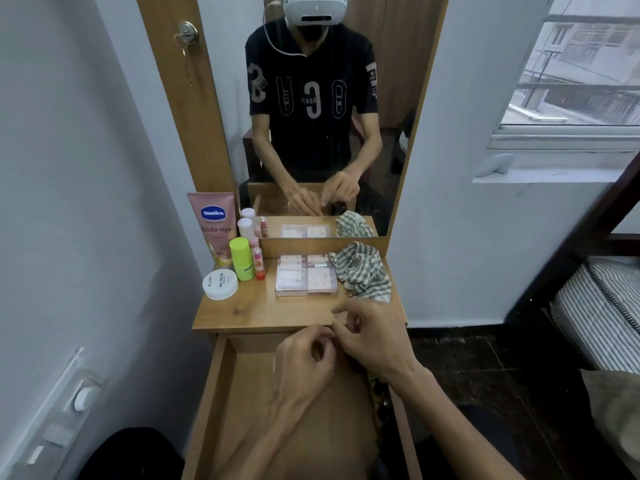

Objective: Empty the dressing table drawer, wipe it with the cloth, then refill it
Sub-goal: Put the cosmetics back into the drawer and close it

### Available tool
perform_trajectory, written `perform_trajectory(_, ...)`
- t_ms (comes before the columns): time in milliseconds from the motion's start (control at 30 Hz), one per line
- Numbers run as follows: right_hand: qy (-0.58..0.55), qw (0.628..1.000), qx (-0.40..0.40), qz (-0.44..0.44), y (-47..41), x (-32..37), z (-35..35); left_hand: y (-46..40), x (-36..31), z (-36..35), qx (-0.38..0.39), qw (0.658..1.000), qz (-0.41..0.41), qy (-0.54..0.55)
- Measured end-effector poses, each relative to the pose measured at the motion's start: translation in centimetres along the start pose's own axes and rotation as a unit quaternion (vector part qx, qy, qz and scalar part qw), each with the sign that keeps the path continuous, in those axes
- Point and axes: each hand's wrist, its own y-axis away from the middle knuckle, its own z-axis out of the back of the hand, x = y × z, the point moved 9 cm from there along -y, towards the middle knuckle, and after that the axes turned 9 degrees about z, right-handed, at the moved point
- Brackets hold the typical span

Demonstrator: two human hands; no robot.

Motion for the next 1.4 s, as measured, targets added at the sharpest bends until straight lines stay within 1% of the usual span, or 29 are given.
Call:
perform_trajectory(67, -0.012, 1.0, -0.011, 0.014, -2.3, 1.7, -0.9, -0.8, 0.0, 3.3, -0.06, 0.998, -0.002, 0.01)
perform_trajectory(167, -0.02, 0.999, -0.021, 0.03, -6.0, 4.0, -2.6, -3.0, 0.4, 8.0, -0.131, 0.991, 0.029, 0.007)
perform_trajectory(267, -0.034, 0.999, -0.028, 0.03, -9.3, 6.1, -4.2, -6.3, 1.4, 11.7, -0.154, 0.986, 0.063, 0.002)
perform_trajectory(367, -0.043, 0.998, -0.045, 0.024, -11.8, 7.7, -5.5, -9.7, 2.4, 14.4, -0.181, 0.981, 0.056, -0.052)
perform_trajectory(533, -0.015, 0.999, -0.048, -0.002, -14.0, 8.1, -7.3, -12.9, 3.5, 14.2, -0.154, 0.978, 0.063, -0.125)
perform_trajectory(667, -0.009, 0.999, -0.039, -0.007, -14.3, 7.5, -8.1, -13.5, 4.3, 13.5, -0.152, 0.974, 0.092, -0.14)
perform_trajectory(867, -0.021, 0.998, -0.052, -0.011, -14.2, 6.7, -7.8, -14.3, 4.4, 12.9, -0.161, 0.971, 0.109, -0.141)
perform_trajectory(967, -0.045, 0.997, -0.055, -0.013, -13.7, 6.2, -7.1, -14.3, 4.1, 12.6, -0.159, 0.972, 0.108, -0.137)
perform_trajectory(1033, -0.064, 0.995, -0.075, -0.011, -13.2, 6.0, -6.1, -13.7, 3.7, 12.6, -0.162, 0.973, 0.1, -0.13)
perform_trajectory(1133, -0.077, 0.993, -0.085, -0.005, -11.9, 5.5, -4.5, -12.0, 2.3, 13.2, -0.177, 0.974, 0.075, -0.116)
perform_trajectory(1233, -0.073, 0.994, -0.078, 0.017, -9.9, 5.1, -2.6, -9.7, 0.5, 13.9, -0.188, 0.978, 0.048, -0.074)
perform_trajectory(1300, -0.074, 0.995, -0.067, 0.024, -8.1, 4.6, -1.2, -8.1, -0.5, 14.0, -0.177, 0.983, 0.034, -0.046)
perform_trajectory(1400, -0.073, 0.996, -0.037, 0.02, -5.0, 3.5, 0.5, -5.3, -1.9, 13.2, -0.138, 0.99, 0.014, -0.018)
